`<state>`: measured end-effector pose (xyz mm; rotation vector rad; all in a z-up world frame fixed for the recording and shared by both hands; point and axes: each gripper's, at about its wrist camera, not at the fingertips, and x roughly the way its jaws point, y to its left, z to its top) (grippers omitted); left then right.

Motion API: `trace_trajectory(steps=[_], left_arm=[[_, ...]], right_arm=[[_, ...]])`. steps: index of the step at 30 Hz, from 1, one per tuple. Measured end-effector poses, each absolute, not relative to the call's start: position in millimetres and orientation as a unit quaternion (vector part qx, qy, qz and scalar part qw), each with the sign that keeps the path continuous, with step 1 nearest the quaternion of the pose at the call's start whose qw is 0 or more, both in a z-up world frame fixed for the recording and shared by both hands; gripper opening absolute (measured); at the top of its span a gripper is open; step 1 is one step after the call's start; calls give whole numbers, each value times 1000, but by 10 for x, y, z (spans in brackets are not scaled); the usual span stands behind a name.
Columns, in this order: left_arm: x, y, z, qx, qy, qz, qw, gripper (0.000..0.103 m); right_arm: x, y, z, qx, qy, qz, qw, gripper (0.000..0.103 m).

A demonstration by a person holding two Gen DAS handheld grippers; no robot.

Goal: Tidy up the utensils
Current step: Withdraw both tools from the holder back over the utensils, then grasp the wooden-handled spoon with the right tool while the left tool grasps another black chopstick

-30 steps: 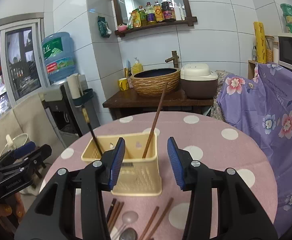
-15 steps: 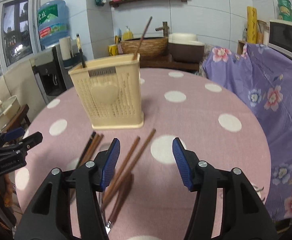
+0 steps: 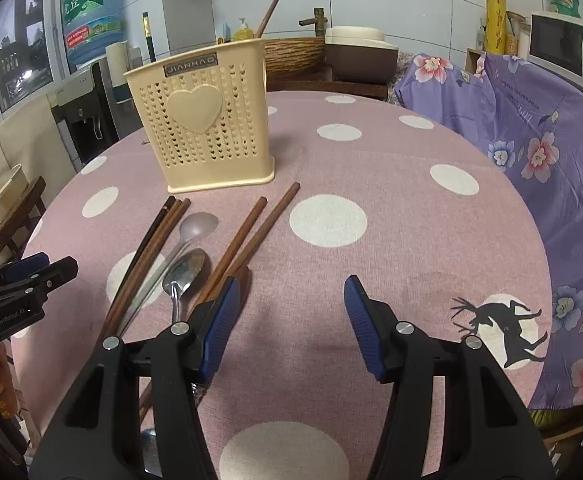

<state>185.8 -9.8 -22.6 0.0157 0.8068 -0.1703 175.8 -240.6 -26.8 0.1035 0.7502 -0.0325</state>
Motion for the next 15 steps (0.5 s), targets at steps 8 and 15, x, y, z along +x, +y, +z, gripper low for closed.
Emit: trace_trajectory(steps=[8,15], left_arm=[[1907,-329,-322,22,416,-124,900,41],[1979,-484,-409,35,432,-143,890,39]], right_arm=[[1783,-2387,-324,49,376,-13,925,55],[1784,-2403,-347,51,383,-15,922,55]])
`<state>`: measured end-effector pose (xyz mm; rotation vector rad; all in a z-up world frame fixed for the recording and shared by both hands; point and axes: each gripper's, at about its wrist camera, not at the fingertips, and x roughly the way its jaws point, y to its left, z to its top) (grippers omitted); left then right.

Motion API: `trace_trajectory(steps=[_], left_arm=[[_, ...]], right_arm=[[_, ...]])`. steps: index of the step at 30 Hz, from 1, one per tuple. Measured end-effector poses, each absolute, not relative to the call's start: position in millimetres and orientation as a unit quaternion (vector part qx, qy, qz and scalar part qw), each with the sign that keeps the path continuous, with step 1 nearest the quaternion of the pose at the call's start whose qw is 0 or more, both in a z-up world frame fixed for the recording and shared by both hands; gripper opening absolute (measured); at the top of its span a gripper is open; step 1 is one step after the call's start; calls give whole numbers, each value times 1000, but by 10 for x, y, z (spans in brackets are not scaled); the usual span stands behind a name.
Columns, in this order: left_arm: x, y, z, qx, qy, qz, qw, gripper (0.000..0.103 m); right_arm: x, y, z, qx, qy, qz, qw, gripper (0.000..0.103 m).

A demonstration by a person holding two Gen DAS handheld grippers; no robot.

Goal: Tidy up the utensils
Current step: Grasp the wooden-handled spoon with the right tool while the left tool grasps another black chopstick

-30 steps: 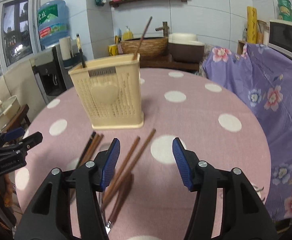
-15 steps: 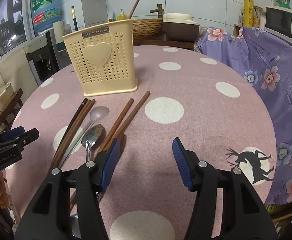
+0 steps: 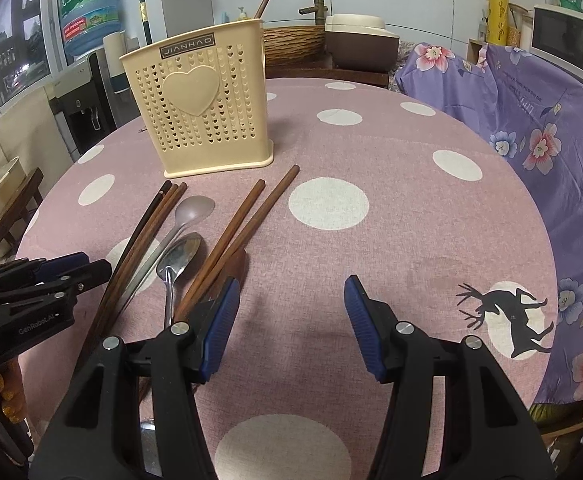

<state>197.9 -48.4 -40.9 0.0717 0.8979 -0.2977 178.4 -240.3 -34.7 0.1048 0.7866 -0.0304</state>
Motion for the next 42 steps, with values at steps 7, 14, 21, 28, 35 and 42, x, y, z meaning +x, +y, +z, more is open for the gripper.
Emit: trace_trajectory(steps=[7,14,21,28,35,42], left_arm=[[2045,-534,-443,54,439,-144,885,38],[2120,-249,-417,41,442,-111,889,38],[2101,-233,-431,39,442,-112,889,38],[2095,-224,-427,41,439,-113,890,38],[2095,-216,-432,44,439,-114,890,38],[2111,-178,-427,39,441,-116,889,38]], right_arm=[[1794,-2368,-350,50,387,-11,921,55],[1810,-2365,-369,47,396,-14,917,55],[1861,-2201,-405,51,417,12,908,54],[1951,-2073,-510,49,442,4,896,31],[1993,-2032,-512,33,442,0,897,19],[2028,-2363,-518,42,438,5,898,14]])
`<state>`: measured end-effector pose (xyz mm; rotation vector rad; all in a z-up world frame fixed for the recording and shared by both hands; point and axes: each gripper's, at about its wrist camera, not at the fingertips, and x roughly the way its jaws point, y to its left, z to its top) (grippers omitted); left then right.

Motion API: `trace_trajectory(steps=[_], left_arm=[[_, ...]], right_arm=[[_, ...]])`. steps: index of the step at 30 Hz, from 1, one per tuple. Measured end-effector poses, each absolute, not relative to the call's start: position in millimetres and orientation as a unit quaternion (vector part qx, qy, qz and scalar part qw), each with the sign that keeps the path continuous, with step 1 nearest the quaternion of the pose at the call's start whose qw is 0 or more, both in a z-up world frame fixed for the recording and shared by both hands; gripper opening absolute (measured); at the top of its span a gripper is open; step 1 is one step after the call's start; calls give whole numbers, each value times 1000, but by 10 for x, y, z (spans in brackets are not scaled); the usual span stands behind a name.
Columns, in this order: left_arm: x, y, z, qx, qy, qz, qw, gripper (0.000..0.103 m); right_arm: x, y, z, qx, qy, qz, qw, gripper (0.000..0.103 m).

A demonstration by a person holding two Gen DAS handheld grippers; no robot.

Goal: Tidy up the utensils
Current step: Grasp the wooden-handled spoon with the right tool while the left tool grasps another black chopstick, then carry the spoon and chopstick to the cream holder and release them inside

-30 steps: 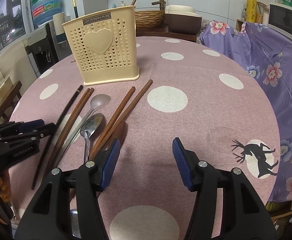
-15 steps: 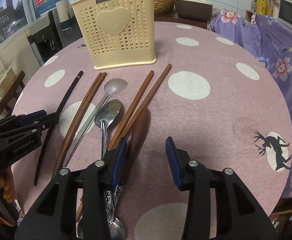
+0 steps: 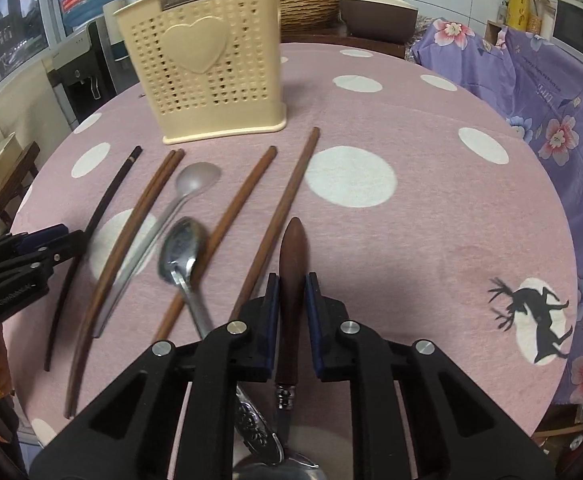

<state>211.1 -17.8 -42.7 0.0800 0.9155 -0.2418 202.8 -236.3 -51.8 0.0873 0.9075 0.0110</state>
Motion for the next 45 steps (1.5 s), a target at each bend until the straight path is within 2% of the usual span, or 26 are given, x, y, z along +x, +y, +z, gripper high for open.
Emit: trace_trajectory(steps=[12,20,25,27,29,45], left_arm=[[2229,-210,-420,33,449,-113,886,43],[2597,-354,-428,69,462,-100,879,42],[2845,-429,-408,75,471,-95,874,26],[2894,-461,-401,77,475,-95,872,14],[2904,-506,-402,87,475,-94,871,10],[2883,-431,-366,59,460,-96,881,8]], right_arm=[[2123,-2368,-526,31,436,-10,900,15],[2231,-2369,-518,30,446,-20,895,15],[2295,-2377,-518,30,447,-24,894,15],[2305,-2385,-517,33,447,-24,894,15],[2304,-2383,-521,32,445,-23,895,16],[2232,-2542,-421,44,406,-9,913,16]])
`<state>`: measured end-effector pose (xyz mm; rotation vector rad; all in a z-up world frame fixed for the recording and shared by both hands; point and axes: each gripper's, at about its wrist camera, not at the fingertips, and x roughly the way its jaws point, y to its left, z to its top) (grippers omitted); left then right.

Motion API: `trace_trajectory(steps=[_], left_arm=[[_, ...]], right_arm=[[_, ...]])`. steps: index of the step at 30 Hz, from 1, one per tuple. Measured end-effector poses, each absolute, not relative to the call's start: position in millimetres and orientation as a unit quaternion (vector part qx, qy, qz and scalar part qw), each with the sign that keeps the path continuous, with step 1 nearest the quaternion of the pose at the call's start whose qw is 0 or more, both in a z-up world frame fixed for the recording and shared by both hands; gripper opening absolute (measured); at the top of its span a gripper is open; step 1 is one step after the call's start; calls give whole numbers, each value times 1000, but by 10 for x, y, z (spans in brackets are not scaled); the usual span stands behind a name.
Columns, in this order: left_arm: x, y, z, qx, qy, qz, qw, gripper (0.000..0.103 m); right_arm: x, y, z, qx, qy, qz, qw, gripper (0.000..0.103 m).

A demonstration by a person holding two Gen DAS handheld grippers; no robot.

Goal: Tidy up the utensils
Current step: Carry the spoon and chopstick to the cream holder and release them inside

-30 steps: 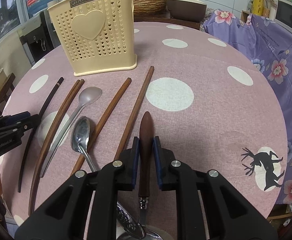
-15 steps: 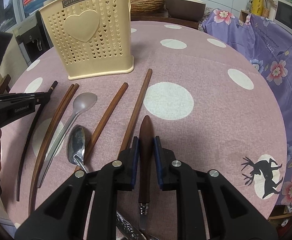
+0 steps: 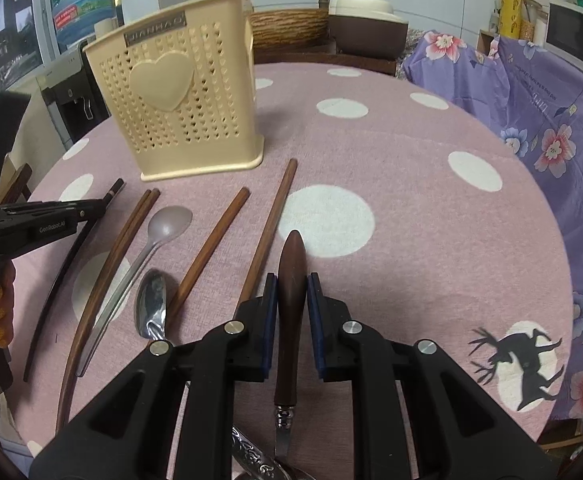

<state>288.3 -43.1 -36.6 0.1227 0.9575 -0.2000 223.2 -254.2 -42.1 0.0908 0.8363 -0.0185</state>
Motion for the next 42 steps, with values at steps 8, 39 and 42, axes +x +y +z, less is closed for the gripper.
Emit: trace_trajectory(steps=[8,39,42], left_arm=[[2709,-242,9,14,420,-117,900,8],[2188,50,1014,-36,279,-145,948,8],[2193,63,1039,-35,278,-144,949,8]], right_arm=[[2078,-2870,-105,82,363,-18,928,16],[1749,-2928,678,73,267,11,961,16],[1777,-2928,699,76,269,19,960,16]])
